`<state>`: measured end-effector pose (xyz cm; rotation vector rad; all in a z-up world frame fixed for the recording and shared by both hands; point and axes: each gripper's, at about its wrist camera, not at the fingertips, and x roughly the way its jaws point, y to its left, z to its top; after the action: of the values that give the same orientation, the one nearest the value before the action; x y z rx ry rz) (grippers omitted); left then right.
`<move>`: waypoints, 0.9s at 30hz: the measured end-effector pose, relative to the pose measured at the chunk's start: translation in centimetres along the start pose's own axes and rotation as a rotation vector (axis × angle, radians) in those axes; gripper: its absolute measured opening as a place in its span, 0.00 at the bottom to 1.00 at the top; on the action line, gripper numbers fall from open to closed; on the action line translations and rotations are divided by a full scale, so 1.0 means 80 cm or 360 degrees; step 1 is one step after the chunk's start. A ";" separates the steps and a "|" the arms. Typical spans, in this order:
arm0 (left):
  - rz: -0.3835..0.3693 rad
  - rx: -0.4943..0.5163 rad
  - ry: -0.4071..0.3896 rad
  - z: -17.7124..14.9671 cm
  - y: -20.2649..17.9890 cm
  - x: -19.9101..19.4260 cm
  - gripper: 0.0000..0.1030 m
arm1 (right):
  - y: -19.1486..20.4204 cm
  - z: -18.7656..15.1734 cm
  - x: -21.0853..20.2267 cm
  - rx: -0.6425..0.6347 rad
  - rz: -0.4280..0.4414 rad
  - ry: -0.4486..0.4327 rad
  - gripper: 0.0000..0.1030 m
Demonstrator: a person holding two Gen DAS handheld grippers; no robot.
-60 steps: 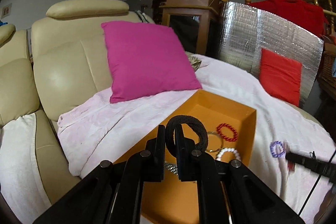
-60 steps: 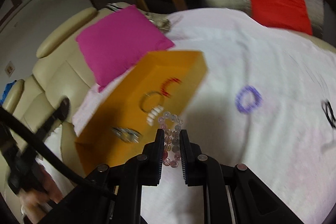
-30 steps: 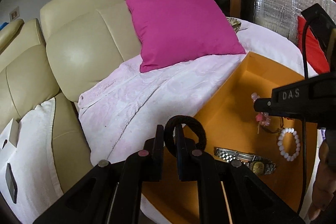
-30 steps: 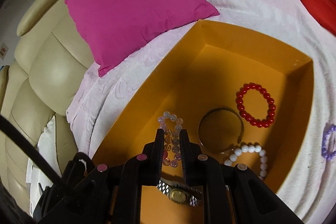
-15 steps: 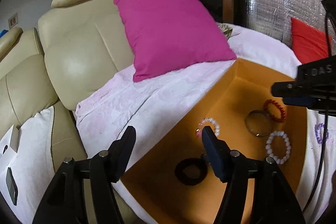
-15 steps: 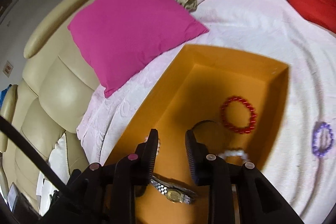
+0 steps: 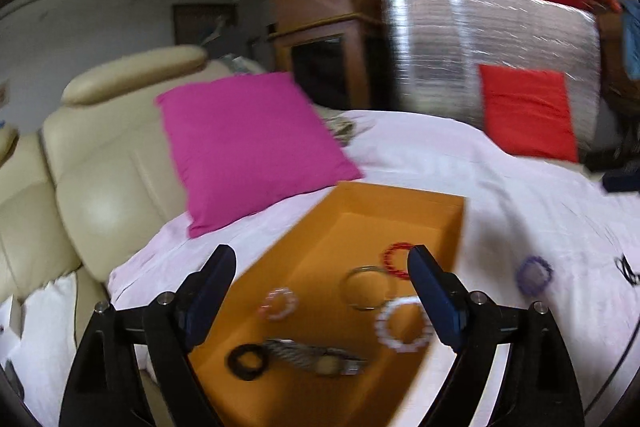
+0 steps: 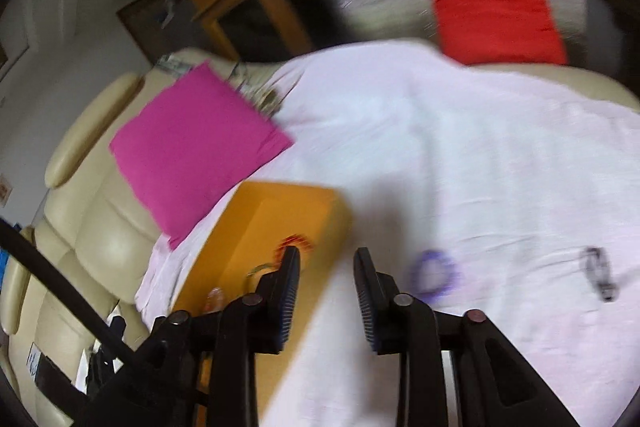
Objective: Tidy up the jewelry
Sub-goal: 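Open both tools to drop the ring and bracelet into the box, then withdraw, then move the left tool to the purple bead bracelet while the right tool reaches the black hair tie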
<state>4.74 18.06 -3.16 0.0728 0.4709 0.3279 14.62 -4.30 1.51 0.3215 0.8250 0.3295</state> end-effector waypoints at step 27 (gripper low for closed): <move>-0.0385 0.0370 0.0172 -0.023 -0.207 -0.007 0.86 | -0.261 -0.079 -0.102 0.0297 -0.0169 -0.0212 0.55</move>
<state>8.26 2.20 -6.92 0.2233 0.6171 0.0387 8.02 -25.52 -5.51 0.4673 0.7397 0.1301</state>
